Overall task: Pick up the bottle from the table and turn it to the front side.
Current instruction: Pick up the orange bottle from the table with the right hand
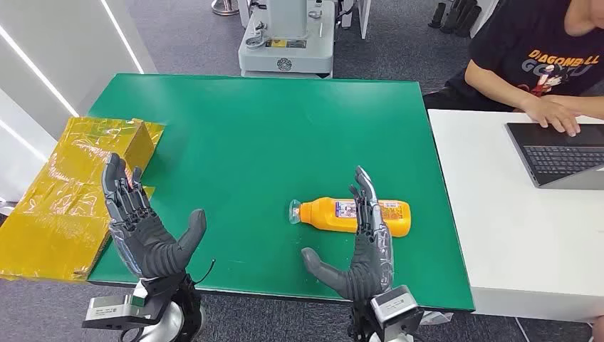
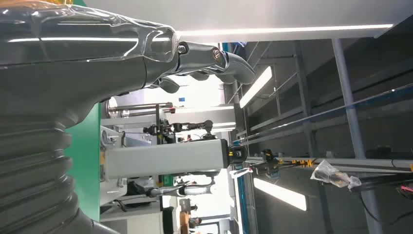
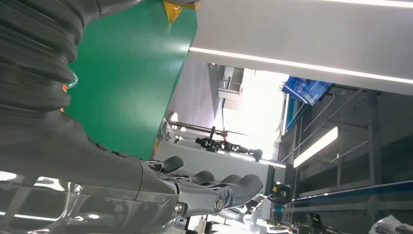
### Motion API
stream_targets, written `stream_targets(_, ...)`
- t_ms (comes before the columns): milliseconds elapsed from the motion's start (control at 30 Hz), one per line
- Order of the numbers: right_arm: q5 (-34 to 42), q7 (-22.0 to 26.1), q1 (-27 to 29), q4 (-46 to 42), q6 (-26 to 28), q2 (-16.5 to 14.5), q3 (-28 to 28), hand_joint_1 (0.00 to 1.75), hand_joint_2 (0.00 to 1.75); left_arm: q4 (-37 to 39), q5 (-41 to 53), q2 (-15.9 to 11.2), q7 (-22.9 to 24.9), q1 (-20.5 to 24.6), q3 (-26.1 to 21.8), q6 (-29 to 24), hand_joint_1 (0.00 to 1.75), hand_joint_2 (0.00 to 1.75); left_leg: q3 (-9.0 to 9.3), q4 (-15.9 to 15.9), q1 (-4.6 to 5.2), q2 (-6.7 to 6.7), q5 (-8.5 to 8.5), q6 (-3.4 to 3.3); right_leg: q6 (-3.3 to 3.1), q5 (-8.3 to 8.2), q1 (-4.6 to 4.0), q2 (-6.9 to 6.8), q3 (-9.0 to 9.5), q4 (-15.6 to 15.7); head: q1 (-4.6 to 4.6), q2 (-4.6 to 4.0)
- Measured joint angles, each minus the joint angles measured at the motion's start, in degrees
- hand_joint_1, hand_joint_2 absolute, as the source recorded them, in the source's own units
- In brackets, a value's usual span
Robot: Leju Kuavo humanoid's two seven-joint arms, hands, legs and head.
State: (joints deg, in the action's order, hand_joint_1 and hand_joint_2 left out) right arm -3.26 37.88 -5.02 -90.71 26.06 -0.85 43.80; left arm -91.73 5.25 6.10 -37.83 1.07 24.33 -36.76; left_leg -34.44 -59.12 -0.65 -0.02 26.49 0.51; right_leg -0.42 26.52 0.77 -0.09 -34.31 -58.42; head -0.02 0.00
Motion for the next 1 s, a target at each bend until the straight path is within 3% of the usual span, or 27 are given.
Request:
stream_targets(200,-1.57,0.08,-0.06,0.00,0.02,0.01,0.00,0.00,1.75,0.00,0.00,0.00,0.00,0.00,0.00,0.08,0.00,1.75,0.00,0.00,0.00,0.00,0.00,0.00,0.00,0.00,0.00,0.00,0.00,0.00,0.00,0.00)
stream_targets(300,-9.17,-1.77,-0.83,0.01,1.22,0.42,0.00,0.00,1.75,0.00,-0.03,0.00,0.00,0.02,0.00,0.52,0.00,1.75,0.01,0.00,0.00,0.00,0.00,0.00,0.00,0.00,0.00,0.00,0.00,0.00,0.00,0.00)
stream_targets(400,-20.28,-7.20,-2.55,0.20,-0.30,1.97,-0.18,0.00,1.75,0.00,-0.17,0.00,0.00,0.06,0.00,1.30,0.00,1.75,0.01,-0.01,0.00,0.01,0.00,0.00,0.00,0.00,0.00,0.00,0.01,0.00,0.01,0.00)
stream_targets(533,-32.93,-16.98,-6.15,2.24,-10.17,5.91,-1.61,0.00,1.75,-0.03,-0.54,-0.03,0.00,0.04,-0.03,2.23,0.00,1.75,0.00,-0.03,0.01,0.00,-0.01,-0.01,0.02,-0.04,0.01,0.00,0.03,0.00,0.00,0.00)
stream_targets(600,-36.33,-19.43,-9.97,5.43,-15.97,8.16,-2.63,0.00,1.75,-0.05,-0.63,-0.07,0.00,0.06,-0.08,3.23,0.00,1.75,-0.01,-0.08,0.01,0.01,-0.03,-0.04,0.06,-0.08,0.01,0.01,0.03,0.00,0.00,0.00)
stream_targets(800,-37.83,-20.35,-24.14,18.63,-28.32,13.16,-4.08,0.00,1.75,-0.06,-0.86,-0.09,0.00,0.17,-0.14,5.44,0.00,1.75,-0.01,-0.18,0.01,-0.03,-0.12,-0.12,0.17,-0.19,0.01,-0.02,0.04,0.00,0.02,0.00)
stream_targets(1000,-37.78,-21.34,-29.98,25.21,-33.29,15.81,-3.87,0.00,1.75,-0.07,-1.02,-0.09,0.00,0.17,-0.17,6.07,0.00,1.75,-0.04,-0.18,0.01,-0.03,-0.10,-0.12,0.18,-0.18,0.01,0.00,0.02,-0.01,0.00,0.00)
